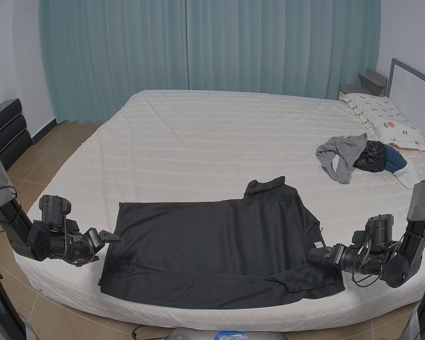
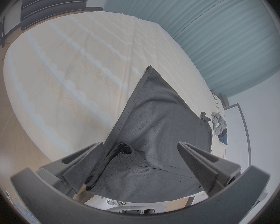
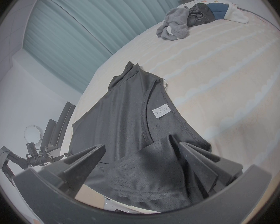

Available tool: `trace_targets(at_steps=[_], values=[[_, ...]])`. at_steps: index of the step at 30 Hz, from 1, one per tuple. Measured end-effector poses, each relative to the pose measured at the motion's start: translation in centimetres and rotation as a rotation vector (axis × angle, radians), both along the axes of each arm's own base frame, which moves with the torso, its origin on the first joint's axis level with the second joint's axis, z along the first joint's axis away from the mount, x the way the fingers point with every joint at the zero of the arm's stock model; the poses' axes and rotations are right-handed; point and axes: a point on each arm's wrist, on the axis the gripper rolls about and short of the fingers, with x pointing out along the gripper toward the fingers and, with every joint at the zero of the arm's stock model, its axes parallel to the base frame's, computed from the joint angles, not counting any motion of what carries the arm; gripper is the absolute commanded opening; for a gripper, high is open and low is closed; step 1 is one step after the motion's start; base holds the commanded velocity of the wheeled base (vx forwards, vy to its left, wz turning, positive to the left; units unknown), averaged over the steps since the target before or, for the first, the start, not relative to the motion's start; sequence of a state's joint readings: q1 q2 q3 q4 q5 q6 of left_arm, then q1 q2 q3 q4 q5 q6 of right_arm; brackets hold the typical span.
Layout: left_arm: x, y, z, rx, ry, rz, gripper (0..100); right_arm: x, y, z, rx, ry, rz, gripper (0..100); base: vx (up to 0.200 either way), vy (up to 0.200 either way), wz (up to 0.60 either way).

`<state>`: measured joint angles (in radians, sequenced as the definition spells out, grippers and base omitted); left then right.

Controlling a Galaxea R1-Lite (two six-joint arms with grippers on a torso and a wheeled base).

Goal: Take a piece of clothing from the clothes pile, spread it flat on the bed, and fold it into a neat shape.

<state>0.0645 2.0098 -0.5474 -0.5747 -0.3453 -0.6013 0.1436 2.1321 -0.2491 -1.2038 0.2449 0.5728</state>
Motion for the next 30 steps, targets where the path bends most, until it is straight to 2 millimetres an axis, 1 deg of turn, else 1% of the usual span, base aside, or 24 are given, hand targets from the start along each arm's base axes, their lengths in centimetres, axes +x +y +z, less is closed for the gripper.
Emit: trace_targets(at_steps=[6,7,19,24,30], values=[[0.1,0.0,-0.2,0.0,0.005,0.0,100,0.2,0.1,-0.6,-0.007,0.017,0.008,100,0.0,0.0,0.0],[0.1,0.0,-0.2,0.0,0.006,0.0,100,0.2,0.1,-0.7,-0.008,0.02,0.008,0,0.0,0.0,0.0],[0.1,0.0,-0.3,0.001,0.008,0.002,100,-0.3,-0.2,-0.9,-0.038,0.033,-0.013,0,0.0,0.0,0.0],[0.1,0.0,-0.3,0.001,0.009,0.002,100,-0.6,-0.3,-0.5,-0.05,0.021,-0.028,0,0.0,0.0,0.0],[0.2,0.1,-0.4,0.001,0.011,0.003,100,-1.9,-0.4,0.1,-0.048,0.024,-0.025,0,0.0,0.0,0.0]])
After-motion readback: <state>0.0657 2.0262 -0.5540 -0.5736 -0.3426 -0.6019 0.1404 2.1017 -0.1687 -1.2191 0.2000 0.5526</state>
